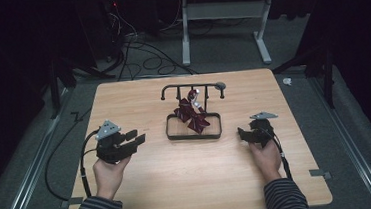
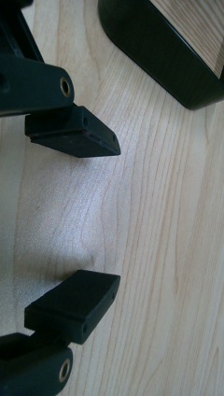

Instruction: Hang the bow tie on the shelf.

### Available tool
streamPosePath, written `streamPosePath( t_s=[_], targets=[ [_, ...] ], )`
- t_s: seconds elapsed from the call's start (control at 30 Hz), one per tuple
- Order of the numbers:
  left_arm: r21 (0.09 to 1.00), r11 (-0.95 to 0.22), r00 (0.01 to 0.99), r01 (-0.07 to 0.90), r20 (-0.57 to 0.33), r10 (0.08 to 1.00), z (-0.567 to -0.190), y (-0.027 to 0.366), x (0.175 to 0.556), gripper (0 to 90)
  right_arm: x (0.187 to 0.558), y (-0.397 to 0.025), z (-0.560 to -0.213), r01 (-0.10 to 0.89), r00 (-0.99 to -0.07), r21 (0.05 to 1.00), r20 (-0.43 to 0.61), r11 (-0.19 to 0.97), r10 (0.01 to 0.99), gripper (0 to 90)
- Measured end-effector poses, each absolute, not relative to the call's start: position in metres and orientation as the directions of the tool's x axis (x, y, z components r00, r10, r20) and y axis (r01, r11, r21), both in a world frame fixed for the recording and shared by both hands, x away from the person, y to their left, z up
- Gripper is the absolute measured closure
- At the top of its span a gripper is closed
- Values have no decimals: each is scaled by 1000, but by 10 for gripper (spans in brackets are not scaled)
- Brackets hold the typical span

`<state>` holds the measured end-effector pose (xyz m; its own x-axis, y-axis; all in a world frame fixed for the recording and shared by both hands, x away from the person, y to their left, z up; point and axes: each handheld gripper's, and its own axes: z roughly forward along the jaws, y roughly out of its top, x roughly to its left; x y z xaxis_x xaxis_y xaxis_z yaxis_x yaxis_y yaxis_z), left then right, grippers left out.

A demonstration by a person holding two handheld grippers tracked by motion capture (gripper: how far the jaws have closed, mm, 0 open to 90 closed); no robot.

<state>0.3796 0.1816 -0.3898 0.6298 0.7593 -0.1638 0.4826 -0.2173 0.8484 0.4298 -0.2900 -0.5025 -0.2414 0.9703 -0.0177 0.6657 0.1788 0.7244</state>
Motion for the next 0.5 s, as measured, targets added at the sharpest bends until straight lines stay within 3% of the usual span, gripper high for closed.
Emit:
streamPosePath(
  t_s=[0.5],
  targets=[
    [835, -228, 634, 501, -175, 753, -401, 179, 376, 600, 430, -290, -502, 666, -241, 724, -18, 179, 970, 336]
  ],
)
